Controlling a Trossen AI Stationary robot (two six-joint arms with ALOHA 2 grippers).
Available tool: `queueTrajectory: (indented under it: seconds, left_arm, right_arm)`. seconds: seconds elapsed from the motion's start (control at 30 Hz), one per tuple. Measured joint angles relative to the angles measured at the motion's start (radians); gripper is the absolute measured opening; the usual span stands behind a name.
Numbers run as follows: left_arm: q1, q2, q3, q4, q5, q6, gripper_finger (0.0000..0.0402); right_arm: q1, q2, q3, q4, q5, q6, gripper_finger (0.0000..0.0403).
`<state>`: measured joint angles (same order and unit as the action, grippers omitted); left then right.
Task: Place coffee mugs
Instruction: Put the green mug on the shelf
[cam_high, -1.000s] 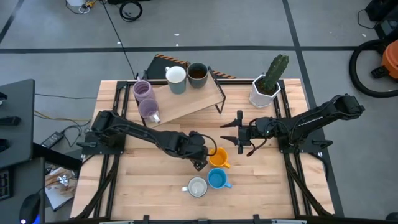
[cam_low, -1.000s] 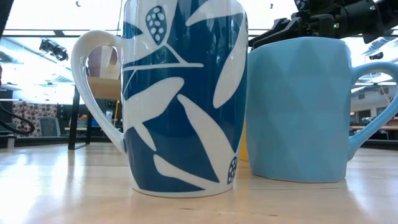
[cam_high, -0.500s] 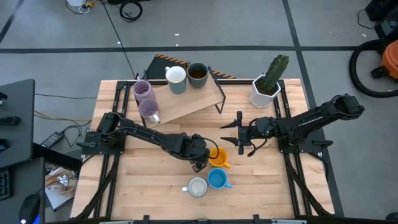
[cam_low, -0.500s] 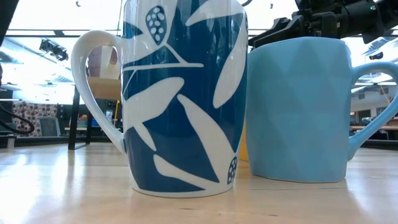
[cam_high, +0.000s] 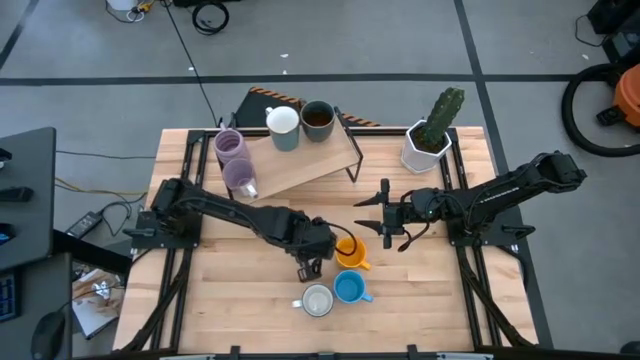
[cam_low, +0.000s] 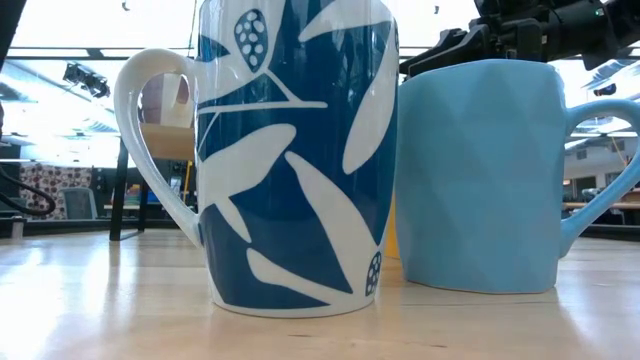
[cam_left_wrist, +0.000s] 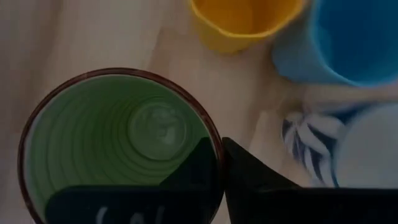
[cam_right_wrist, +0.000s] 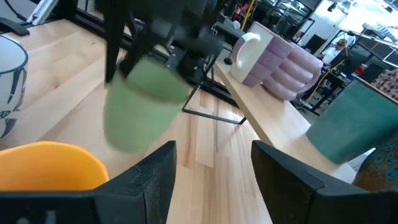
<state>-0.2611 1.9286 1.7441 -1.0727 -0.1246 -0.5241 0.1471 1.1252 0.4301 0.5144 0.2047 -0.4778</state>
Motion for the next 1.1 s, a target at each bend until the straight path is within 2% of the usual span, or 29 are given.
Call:
queueTrajectory:
  seconds: [0.23,0.43,0.57,0.83,1.1]
  left_arm:
    - [0.012,-0.002,0.323,-0.273,-0.003,0.161,0.0023]
    - [0.072,-0.002,0.481,-0.428,-0.069,0.154,0.0023]
    - [0.144,-0.005,0.502,-0.503,-0.076,0.168,0.0023]
    - [0.258,-0.012,0.489,-0.499,-0.006,0.350,0.0023]
    - [0.322,-0.062,0.480,-0.497,0.007,0.431,0.0024]
  right_arm:
    - [-0.001,0.000,0.000,0.000,-0.003,0.002,0.0214]
    - [-0.001,0.000,0.000,0.001,-0.019,0.005,0.0214]
    - [-0.001,0.000,0.000,0.004,-0.023,0.007,0.0214]
    - [0.000,0.000,0.000,0.003,-0.026,0.017,0.0214]
    - [0.000,0.000,0.000,-0.020,-0.047,0.041,0.0214]
